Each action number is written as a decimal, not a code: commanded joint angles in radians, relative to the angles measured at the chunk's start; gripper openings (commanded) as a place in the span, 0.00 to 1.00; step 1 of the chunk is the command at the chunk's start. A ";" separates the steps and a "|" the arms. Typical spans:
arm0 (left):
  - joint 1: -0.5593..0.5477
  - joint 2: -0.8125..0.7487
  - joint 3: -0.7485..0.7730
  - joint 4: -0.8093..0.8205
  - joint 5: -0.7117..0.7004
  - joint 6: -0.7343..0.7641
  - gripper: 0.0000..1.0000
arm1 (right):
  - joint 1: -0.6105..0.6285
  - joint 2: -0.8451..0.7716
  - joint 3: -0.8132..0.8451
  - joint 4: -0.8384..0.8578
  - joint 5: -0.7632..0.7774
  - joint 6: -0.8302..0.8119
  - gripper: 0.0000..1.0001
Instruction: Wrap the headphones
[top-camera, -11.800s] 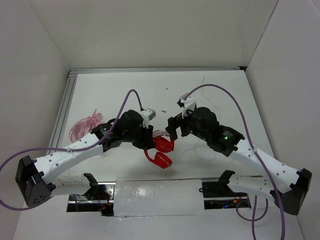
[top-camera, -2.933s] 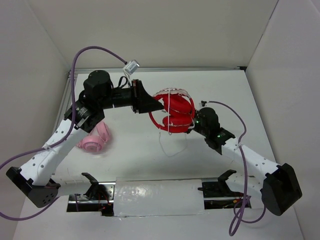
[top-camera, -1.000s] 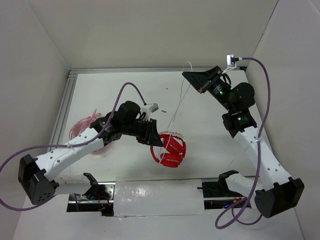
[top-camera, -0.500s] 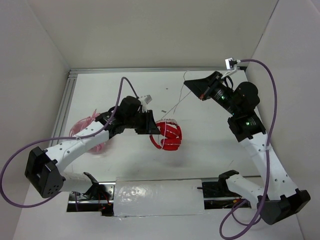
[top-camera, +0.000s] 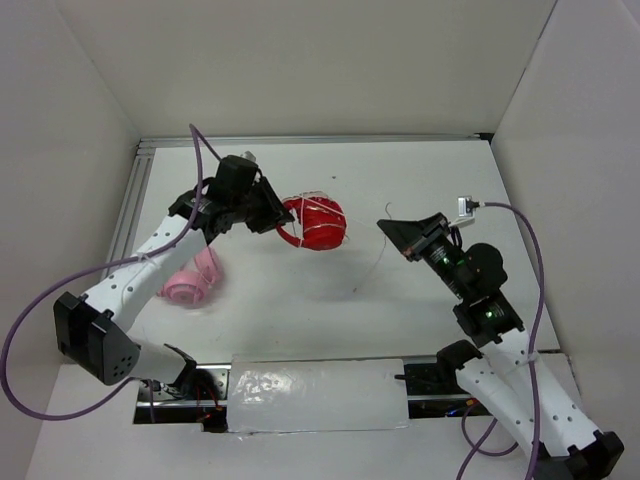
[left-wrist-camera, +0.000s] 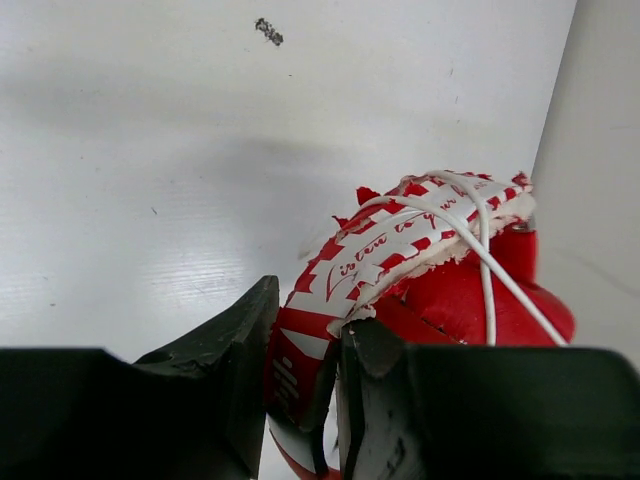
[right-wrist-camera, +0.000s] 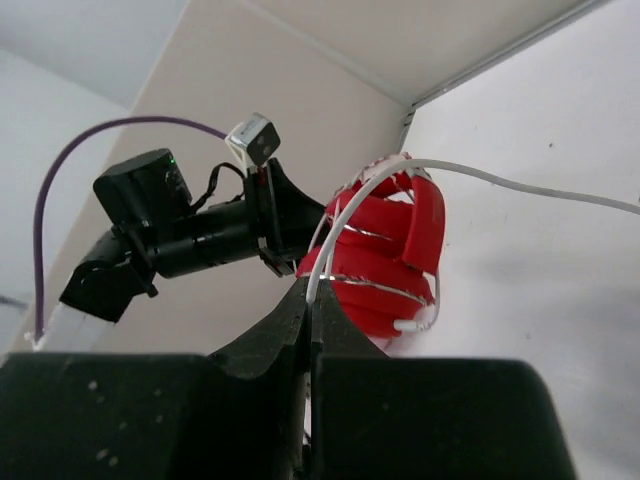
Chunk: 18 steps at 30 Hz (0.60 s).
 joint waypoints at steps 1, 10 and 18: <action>0.070 0.029 0.070 -0.076 -0.270 -0.166 0.00 | 0.031 -0.133 -0.068 0.176 0.169 0.169 0.00; 0.013 0.215 0.340 -0.311 -0.469 -0.372 0.00 | 0.111 -0.076 -0.031 0.168 0.240 0.175 0.00; -0.027 0.281 0.377 -0.377 -0.500 -0.446 0.00 | 0.217 0.105 0.153 0.067 0.163 0.007 0.00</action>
